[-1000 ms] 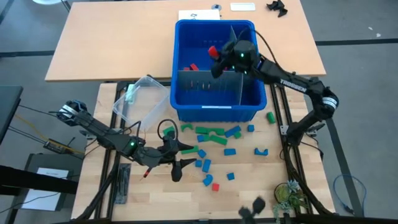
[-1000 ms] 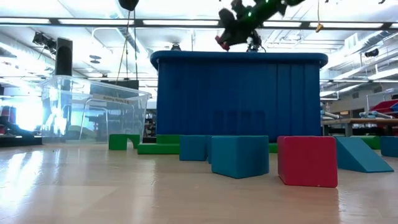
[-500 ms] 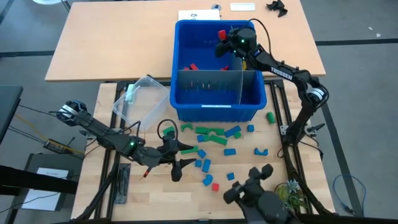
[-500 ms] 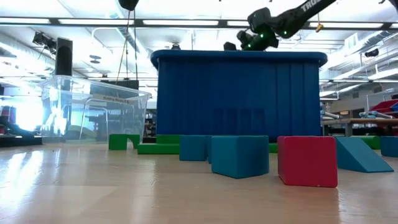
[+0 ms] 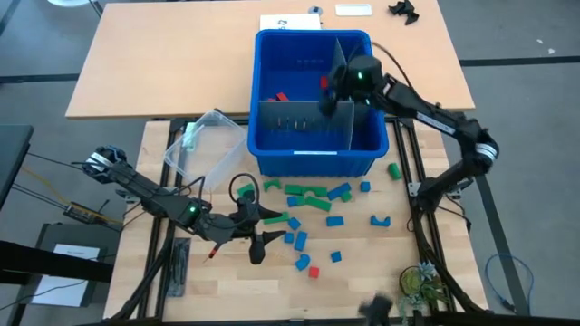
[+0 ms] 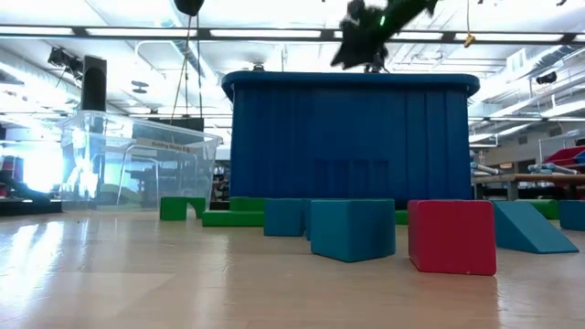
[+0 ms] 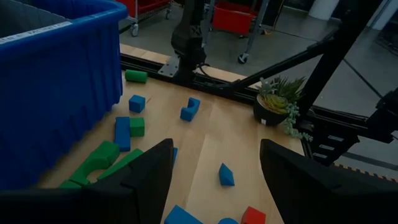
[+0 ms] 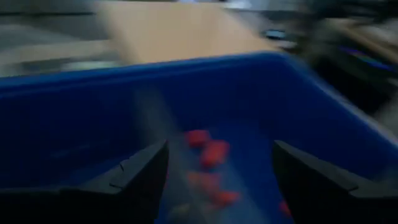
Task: Sort blocks
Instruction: Put the red block into the blue bin
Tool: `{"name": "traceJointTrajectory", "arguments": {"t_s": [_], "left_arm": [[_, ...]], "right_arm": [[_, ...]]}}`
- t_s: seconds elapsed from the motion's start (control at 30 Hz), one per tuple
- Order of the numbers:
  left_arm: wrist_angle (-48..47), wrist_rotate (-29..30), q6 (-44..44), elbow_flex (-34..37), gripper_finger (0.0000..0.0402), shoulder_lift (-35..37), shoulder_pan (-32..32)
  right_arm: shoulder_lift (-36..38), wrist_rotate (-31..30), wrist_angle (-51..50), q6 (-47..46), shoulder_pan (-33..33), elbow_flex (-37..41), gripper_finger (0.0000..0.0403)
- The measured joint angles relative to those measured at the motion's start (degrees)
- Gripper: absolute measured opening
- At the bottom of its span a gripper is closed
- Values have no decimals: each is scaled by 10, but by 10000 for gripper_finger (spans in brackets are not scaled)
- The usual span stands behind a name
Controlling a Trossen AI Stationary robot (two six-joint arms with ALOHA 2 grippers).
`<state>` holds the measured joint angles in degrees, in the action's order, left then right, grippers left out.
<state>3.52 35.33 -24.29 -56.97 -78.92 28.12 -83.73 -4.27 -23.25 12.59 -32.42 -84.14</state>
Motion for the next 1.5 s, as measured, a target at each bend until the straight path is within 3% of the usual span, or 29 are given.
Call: {"name": "traceJointTrajectory", "arguments": {"t_s": [0.17,0.33,0.53,0.77,1.1,1.23,1.5], "left_arm": [[0,0,0,0,248,0,0],[0,0,0,0,248,0,0],[0,0,0,0,248,0,0],[0,0,0,0,248,0,0],[0,0,0,0,248,0,0],[0,0,0,0,248,0,0],[0,0,0,0,248,0,0]], "right_arm": [[56,26,-142,5,143,0,269],[61,26,-236,-56,304,0,256],[17,-15,-219,-113,467,24,245],[-66,-77,-206,-242,587,55,240],[-226,-57,-145,-324,658,67,240],[-260,-60,-80,-344,658,67,258],[-311,-82,-52,-381,660,66,278]]}}
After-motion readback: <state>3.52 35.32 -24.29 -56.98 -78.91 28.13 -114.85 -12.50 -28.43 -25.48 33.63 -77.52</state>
